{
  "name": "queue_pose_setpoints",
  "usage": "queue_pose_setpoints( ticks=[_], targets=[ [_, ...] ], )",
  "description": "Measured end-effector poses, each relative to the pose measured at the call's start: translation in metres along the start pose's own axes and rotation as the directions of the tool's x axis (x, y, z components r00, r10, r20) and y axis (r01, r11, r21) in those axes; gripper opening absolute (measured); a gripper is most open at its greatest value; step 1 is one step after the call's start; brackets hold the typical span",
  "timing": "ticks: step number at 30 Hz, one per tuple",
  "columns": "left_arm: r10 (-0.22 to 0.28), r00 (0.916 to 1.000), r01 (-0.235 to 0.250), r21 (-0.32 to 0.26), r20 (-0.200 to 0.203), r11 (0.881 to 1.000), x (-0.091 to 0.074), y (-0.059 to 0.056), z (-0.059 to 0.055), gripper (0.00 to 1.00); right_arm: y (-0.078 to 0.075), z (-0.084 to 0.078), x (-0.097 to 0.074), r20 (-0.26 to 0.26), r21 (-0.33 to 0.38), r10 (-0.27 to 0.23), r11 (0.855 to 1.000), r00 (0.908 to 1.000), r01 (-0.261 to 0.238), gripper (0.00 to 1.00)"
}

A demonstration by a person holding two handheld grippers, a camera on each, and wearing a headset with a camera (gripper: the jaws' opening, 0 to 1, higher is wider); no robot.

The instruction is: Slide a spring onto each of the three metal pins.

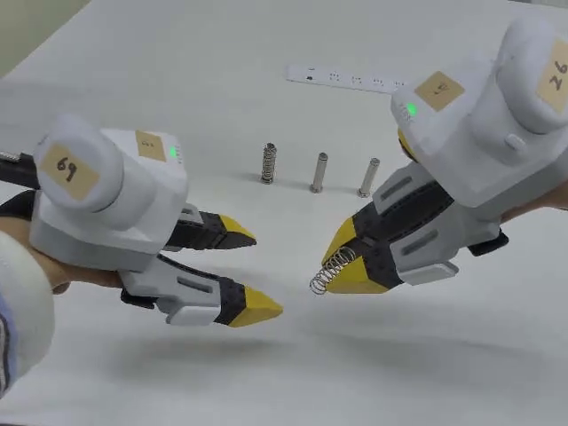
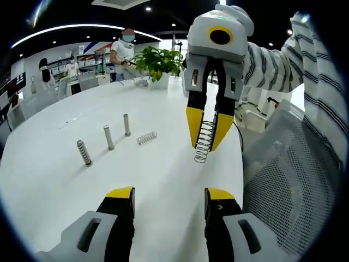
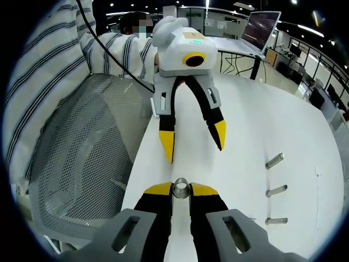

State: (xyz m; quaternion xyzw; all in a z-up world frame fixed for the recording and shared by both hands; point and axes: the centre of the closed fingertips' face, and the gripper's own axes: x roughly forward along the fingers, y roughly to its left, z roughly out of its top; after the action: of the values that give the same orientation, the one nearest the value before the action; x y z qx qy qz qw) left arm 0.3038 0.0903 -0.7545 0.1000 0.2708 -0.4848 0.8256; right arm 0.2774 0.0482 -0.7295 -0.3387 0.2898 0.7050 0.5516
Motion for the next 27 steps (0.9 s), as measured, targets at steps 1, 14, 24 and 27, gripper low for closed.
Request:
queue_pose_setpoints(
  ticks=[1, 14, 24, 27],
  targets=[
    [0.005, 1.0, -0.005, -0.002, 0.001, 1.0, -0.001, 0.002, -0.001, 0.49, 0.0, 0.0, 0.0, -0.002, 0.001, -0.001, 1.0, 1.0, 0.001, 0.08],
    [0.093, 0.9955, -0.093, -0.023, 0.015, 0.995, -0.01, 0.018, -0.003, 0.81, -0.009, -0.004, -0.008, -0.021, 0.002, -0.021, 1.0, 0.9995, 0.021, 0.08],
    [0.162, 0.986, -0.158, -0.084, 0.04, 0.984, -0.016, 0.032, -0.002, 0.98, -0.025, -0.007, -0.021, -0.045, -0.004, -0.052, 0.999, 0.9976, 0.052, 0.08],
    [0.16, 0.9868, -0.157, -0.077, 0.027, 0.985, -0.017, 0.031, -0.006, 0.98, -0.032, -0.008, -0.026, -0.056, -0.01, -0.064, 0.998, 0.9964, 0.064, 0.08]
  ],
)
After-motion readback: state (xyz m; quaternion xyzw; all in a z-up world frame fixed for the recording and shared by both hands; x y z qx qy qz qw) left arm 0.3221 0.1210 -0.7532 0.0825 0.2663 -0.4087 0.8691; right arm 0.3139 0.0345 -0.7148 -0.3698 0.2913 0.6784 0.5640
